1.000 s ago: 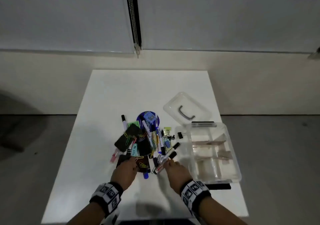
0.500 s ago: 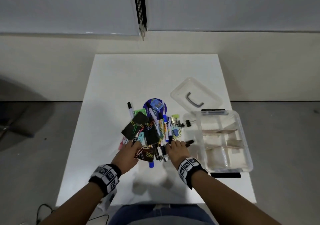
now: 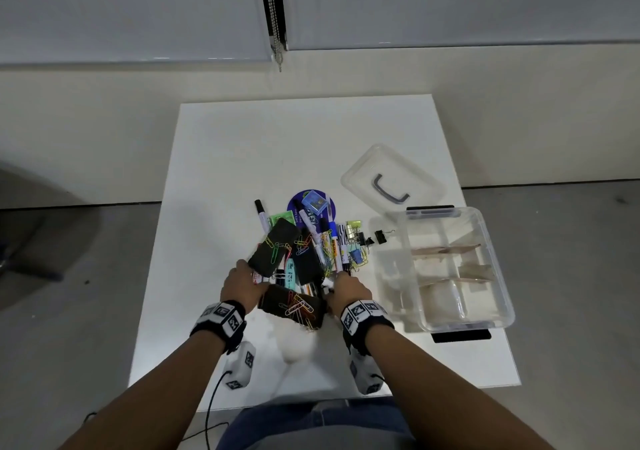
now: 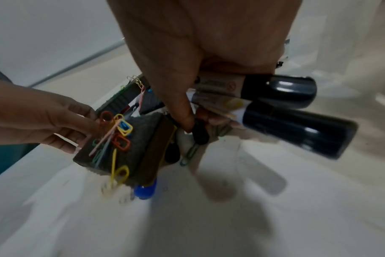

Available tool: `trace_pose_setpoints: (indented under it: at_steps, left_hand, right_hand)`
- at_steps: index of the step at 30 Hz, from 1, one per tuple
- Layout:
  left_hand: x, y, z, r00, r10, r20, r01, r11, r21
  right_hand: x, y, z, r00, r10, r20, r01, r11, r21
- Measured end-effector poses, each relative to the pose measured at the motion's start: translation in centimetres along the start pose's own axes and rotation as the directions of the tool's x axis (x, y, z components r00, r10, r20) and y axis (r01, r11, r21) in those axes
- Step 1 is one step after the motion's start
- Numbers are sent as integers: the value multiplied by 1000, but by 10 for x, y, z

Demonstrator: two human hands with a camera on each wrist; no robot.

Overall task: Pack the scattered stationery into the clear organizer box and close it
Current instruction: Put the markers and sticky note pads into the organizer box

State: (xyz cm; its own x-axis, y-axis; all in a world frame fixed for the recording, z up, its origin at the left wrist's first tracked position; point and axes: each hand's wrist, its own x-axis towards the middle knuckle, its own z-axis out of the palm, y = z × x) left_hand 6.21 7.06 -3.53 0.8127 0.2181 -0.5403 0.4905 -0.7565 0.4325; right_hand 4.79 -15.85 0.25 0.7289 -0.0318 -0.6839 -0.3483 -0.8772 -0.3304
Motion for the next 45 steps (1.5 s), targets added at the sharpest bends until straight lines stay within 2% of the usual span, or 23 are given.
trace_pose_setpoints:
  at_steps: [7,12,15,18,21,23,26,29,32,34,37,41,45]
  left_hand:
    - [6,4,1,999,-35,35,31,993,112]
    - [-3,7,-11,990,-87,114,55,965,255]
    - [-13,11,-26,974,-114,198,45,946,322]
    - [-35,23,-44,918,-172,356,39,935,353]
    - [-61,45,-65,903,-205,378,32,908,417]
    - [-75,61,-74,898,-206,389,-21,863,505]
    - [-85,92,-74,879,-127,459,-122,872,475]
    - [-92,135,-66,843,72,533,-296,890,347]
    - [-98,175,-47,799,280,532,-438,877,196]
    - [-102,196,-30,797,342,498,-477,862,173]
    - [-106,225,-2,799,399,451,-530,820,214]
    - [-109,253,27,776,423,467,-572,784,240]
    - [-106,271,48,744,441,502,-635,701,325]
  right_hand:
    - [-6,2,-22,995,39,89,-38,999,-16]
    - [-33,10,-71,983,-30,180,57,987,-148]
    - [-60,18,-119,980,-105,169,137,973,-187]
    - [-82,33,-173,978,-174,114,201,930,-308]
    - [-95,54,-220,980,-187,64,193,842,-503]
    - [-99,67,-243,991,-129,42,129,803,-582]
    - [-85,92,-252,996,-36,78,79,754,-652]
    - [-59,117,-236,994,-91,57,103,653,-750]
    - [-46,120,-212,981,-147,123,189,627,-756]
    - [-41,114,-195,968,-173,182,251,650,-717]
    - [-36,115,-177,952,-244,185,304,694,-653]
    - [-28,124,-171,971,-217,101,238,828,-508]
    - [-32,144,-199,989,-139,55,149,901,-408]
